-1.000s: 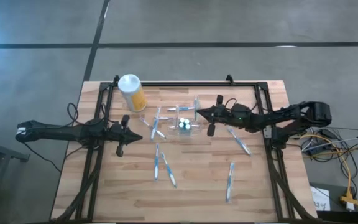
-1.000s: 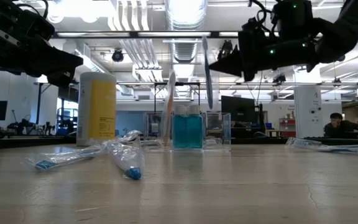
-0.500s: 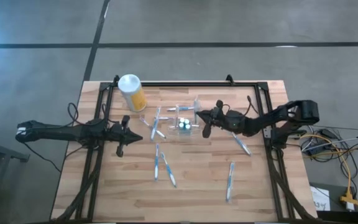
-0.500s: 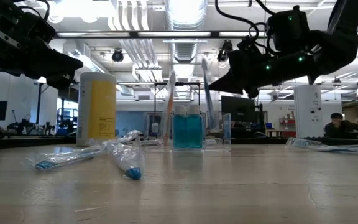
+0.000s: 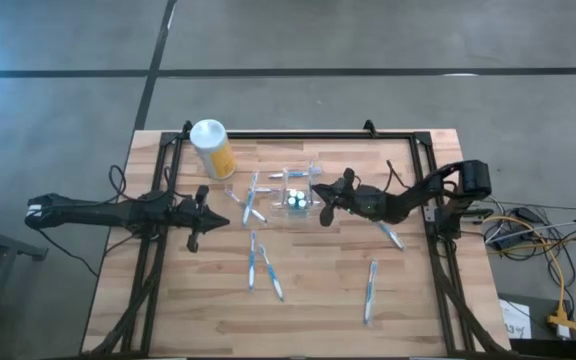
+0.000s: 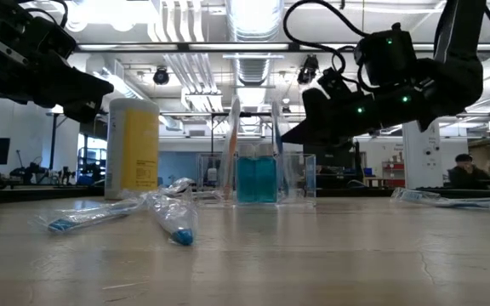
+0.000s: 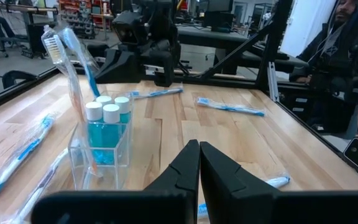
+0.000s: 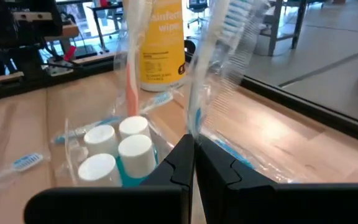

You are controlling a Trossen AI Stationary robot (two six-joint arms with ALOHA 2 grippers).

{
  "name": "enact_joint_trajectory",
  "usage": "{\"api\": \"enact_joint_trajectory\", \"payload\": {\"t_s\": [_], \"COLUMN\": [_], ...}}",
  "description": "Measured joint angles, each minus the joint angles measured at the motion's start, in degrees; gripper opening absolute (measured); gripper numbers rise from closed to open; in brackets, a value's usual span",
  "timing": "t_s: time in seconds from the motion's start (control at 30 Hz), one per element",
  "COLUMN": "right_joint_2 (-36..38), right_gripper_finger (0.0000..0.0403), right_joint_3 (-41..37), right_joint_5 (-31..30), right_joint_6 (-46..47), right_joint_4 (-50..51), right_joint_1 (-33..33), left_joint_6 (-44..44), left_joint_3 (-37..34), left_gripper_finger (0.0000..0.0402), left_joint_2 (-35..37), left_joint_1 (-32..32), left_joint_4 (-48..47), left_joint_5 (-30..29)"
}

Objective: Pick & Place toothbrushing station
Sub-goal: Put the blue toothbrush into the right section of the transparent organizer, then put the blue toothbrush into the left section of the transparent organizer

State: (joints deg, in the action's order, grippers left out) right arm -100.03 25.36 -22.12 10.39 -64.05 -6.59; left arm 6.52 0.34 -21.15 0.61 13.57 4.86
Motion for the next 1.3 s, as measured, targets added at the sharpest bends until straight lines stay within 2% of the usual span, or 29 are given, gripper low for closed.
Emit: {"api": "enact_joint_trajectory", "payload": {"t_s": [0.33,0.5,0.83,1.07,1.3], "right_joint_2": [-2.1,-1.8,-1.7,-1.1,4.4], "right_gripper_finger": [0.0008,0.0008,0.0012,0.0074,0.0129], "right_joint_3": [0.8,0.8,0.8,0.8,0.6], "right_joint_5": [-0.2,4.1,4.4,5.6,5.7], "right_joint_6": [0.4,-0.1,3.0,5.2,4.4], "right_joint_4": [0.5,0.8,2.1,2.5,5.7], "right_joint_1": [0.1,0.1,0.1,0.1,0.8], "left_joint_6": [0.0,0.0,0.0,0.0,1.1], "left_joint_3": [0.0,0.0,0.0,0.0,0.0], "left_gripper_finger": [0.0016,0.0016,0.0016,0.0016,0.0016], "left_joint_2": [0.0,0.0,0.0,0.0,0.0], "left_joint_1": [0.0,0.0,0.0,0.0,0.0], "left_joint_4": [0.0,0.1,0.1,0.4,0.5], "left_joint_5": [0.0,0.0,0.0,0.6,0.6]}}
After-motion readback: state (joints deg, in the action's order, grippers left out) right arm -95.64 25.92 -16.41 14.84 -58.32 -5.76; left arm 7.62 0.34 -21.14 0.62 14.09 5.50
